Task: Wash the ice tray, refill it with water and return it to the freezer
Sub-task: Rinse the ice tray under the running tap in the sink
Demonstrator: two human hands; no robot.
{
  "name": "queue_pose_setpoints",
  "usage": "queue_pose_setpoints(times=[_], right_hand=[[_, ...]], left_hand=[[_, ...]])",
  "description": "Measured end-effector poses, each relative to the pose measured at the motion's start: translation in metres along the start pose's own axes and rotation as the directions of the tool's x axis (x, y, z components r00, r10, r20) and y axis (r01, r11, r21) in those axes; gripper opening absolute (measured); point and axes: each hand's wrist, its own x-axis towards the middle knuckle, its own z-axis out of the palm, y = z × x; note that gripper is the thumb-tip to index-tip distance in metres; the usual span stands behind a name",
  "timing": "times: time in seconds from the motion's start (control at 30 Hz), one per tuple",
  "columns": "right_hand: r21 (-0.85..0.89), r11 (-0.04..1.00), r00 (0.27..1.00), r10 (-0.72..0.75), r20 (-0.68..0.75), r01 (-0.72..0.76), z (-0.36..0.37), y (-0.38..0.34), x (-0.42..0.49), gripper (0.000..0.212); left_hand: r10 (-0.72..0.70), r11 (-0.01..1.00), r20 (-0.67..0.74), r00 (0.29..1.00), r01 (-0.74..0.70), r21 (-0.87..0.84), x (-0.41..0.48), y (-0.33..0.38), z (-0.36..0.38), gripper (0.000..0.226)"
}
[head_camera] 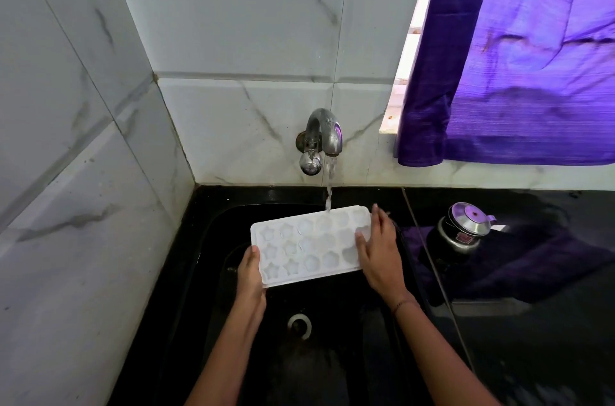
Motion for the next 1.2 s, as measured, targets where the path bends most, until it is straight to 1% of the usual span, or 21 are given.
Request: queue_pose_setpoints(times=[0.03, 0.07, 0.1, 0.2, 0.3, 0.33, 0.4, 0.5, 0.57, 0.63, 0.7, 0.77, 0.87, 0.9, 0.93, 0.97, 1.03, 1.07, 1.1, 1.2], right_hand=[[-0.186, 0.981, 0.997, -0.067, -0.022, 0.062, 0.002, 0.0, 0.002, 0.066], [-0.309, 0.946, 0.993, -0.109, -0.034, 0.093, 0.004, -0.002, 0.004, 0.068], [-0.378, 0.92, 0.991, -0.127, -0.045, 0.101, 0.005, -0.005, 0.006, 0.07], [-0.467, 0.881, 0.994, -0.104, -0.039, 0.074, 0.011, -0.019, 0.01, 0.076], [-0.534, 0.844, 0.995, -0.089, -0.055, 0.046, 0.02, -0.036, 0.011, 0.078], [-0.539, 0.84, 0.995, -0.095, -0.019, 0.069, 0.025, -0.043, 0.009, 0.078], [-0.512, 0.843, 0.987, -0.144, 0.077, 0.163, 0.041, -0.062, -0.002, 0.075], [-0.438, 0.824, 0.931, -0.279, 0.235, 0.358, 0.063, -0.086, -0.022, 0.062], [-0.403, 0.809, 0.895, -0.319, 0.312, 0.429, 0.064, -0.09, -0.025, 0.059], [-0.394, 0.769, 0.853, -0.368, 0.37, 0.503, 0.059, -0.085, -0.023, 0.059], [-0.374, 0.691, 0.769, -0.439, 0.464, 0.619, 0.056, -0.076, -0.024, 0.06], [-0.355, 0.612, 0.694, -0.502, 0.516, 0.707, 0.054, -0.064, -0.029, 0.059], [-0.329, 0.548, 0.629, -0.559, 0.54, 0.769, 0.05, -0.046, -0.035, 0.057], [-0.32, 0.554, 0.628, -0.557, 0.543, 0.769, 0.047, -0.038, -0.037, 0.056], [-0.323, 0.585, 0.651, -0.528, 0.545, 0.744, 0.042, -0.031, -0.038, 0.057], [-0.349, 0.632, 0.704, -0.483, 0.521, 0.692, 0.036, -0.023, -0.036, 0.06], [-0.401, 0.763, 0.85, -0.363, 0.382, 0.507, 0.021, -0.004, -0.027, 0.073], [-0.409, 0.819, 0.903, -0.285, 0.321, 0.403, 0.014, 0.004, -0.02, 0.079], [-0.423, 0.848, 0.937, -0.219, 0.271, 0.32, 0.008, 0.008, -0.013, 0.08], [-0.5, 0.844, 0.979, -0.13, 0.157, 0.192, 0.007, -0.008, 0.004, 0.07]], left_hand=[[-0.006, 1.0, -0.002, 1.0, 0.006, -0.015, -0.001, -0.002, 0.002, 0.03], [-0.017, 0.999, -0.003, 1.0, 0.017, -0.039, -0.001, -0.004, 0.004, 0.028], [-0.03, 0.997, 0.0, 1.0, 0.03, -0.066, -0.002, -0.006, 0.005, 0.026], [-0.051, 0.991, 0.005, 0.999, 0.051, -0.127, -0.004, -0.011, 0.009, 0.024], [-0.073, 0.984, 0.009, 0.997, 0.074, -0.164, -0.003, -0.015, 0.012, 0.025], [-0.08, 0.981, 0.019, 0.997, 0.082, -0.175, -0.003, -0.016, 0.016, 0.025], [-0.103, 0.975, 0.07, 0.992, 0.114, -0.189, -0.006, -0.018, 0.026, 0.027], [-0.164, 0.96, 0.197, 0.967, 0.202, -0.192, -0.011, -0.022, 0.036, 0.034], [-0.19, 0.948, 0.229, 0.955, 0.239, -0.211, -0.011, -0.025, 0.034, 0.036], [-0.162, 0.958, 0.178, 0.971, 0.198, -0.209, -0.009, -0.024, 0.029, 0.034], [-0.134, 0.967, 0.115, 0.984, 0.156, -0.2, -0.003, -0.025, 0.022, 0.032], [-0.146, 0.967, 0.049, 0.988, 0.153, -0.205, 0.003, -0.025, 0.017, 0.033], [-0.136, 0.974, -0.014, 0.991, 0.131, -0.183, 0.009, -0.023, 0.014, 0.034], [-0.117, 0.978, -0.031, 0.993, 0.11, -0.179, 0.011, -0.021, 0.013, 0.03], [-0.096, 0.981, -0.054, 0.994, 0.086, -0.173, 0.012, -0.018, 0.011, 0.026], [-0.074, 0.984, -0.077, 0.994, 0.06, -0.169, 0.014, -0.017, 0.008, 0.024], [-0.045, 0.986, -0.108, 0.993, 0.026, -0.167, 0.02, -0.014, 0.0, 0.025], [-0.042, 0.987, -0.114, 0.993, 0.024, -0.157, 0.024, -0.014, -0.004, 0.024], [-0.046, 0.989, -0.119, 0.992, 0.028, -0.144, 0.026, -0.014, -0.007, 0.022], [-0.081, 0.988, -0.104, 0.991, 0.067, -0.139, 0.019, -0.015, -0.004, 0.018]])
